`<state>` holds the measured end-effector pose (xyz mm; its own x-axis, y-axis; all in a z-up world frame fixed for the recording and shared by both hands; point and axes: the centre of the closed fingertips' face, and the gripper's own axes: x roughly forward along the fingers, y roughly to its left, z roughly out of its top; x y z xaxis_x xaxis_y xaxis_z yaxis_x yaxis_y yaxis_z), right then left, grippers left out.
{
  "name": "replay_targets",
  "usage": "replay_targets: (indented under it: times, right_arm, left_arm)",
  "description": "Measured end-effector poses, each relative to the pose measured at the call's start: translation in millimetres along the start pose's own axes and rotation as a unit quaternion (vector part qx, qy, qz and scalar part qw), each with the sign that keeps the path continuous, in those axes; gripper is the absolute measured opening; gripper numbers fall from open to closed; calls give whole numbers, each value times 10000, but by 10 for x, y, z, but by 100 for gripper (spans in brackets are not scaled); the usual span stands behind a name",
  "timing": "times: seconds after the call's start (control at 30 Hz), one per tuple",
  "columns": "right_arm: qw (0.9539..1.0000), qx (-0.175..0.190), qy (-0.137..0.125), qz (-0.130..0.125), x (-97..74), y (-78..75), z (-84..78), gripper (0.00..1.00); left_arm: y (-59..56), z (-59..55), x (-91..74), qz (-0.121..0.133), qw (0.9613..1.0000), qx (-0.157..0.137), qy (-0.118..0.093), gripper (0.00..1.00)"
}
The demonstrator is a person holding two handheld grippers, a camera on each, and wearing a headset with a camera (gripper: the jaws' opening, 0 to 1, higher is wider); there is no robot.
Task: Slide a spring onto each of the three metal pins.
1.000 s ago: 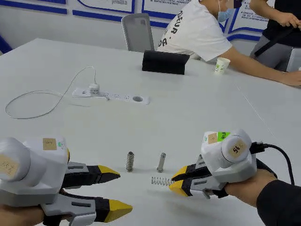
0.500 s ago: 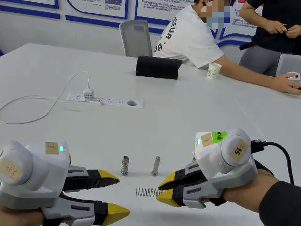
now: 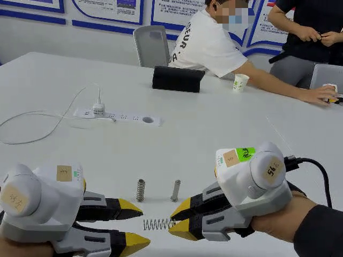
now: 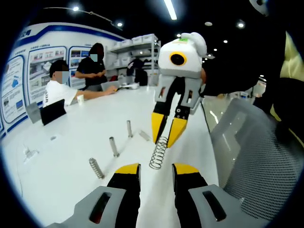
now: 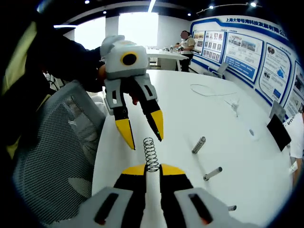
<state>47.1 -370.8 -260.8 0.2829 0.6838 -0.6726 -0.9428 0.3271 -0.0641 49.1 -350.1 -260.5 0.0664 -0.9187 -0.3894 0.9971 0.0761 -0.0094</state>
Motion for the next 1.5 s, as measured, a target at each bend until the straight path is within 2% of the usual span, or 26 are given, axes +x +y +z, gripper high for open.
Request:
replay_targets:
  times: [0.43, 0.73, 1.07, 1.3, 1.5]
  right_arm:
    - [9998, -117, 53, 151, 26, 59, 38, 11]
    - [9996, -224, -15, 154, -14, 77, 175, 11]
    - [9989, -396, -223, 143, -20, 115, 416, 11]
    - [9978, -479, -411, 194, 19, 156, 589, 11]
    - [9972, -541, -452, 238, 51, 191, 626, 11]
  left_arm:
    - [-41, -4, 36, -81, 9996, 277, 36, 12]
    - [-30, -27, 30, -54, 9994, 332, 86, 12]
    - [-46, -29, 43, -68, 9993, 365, 96, 11]
    - [-77, 26, 74, -93, 9991, 422, 33, 11]
    - [-79, 44, 86, -97, 9989, 456, 16, 11]
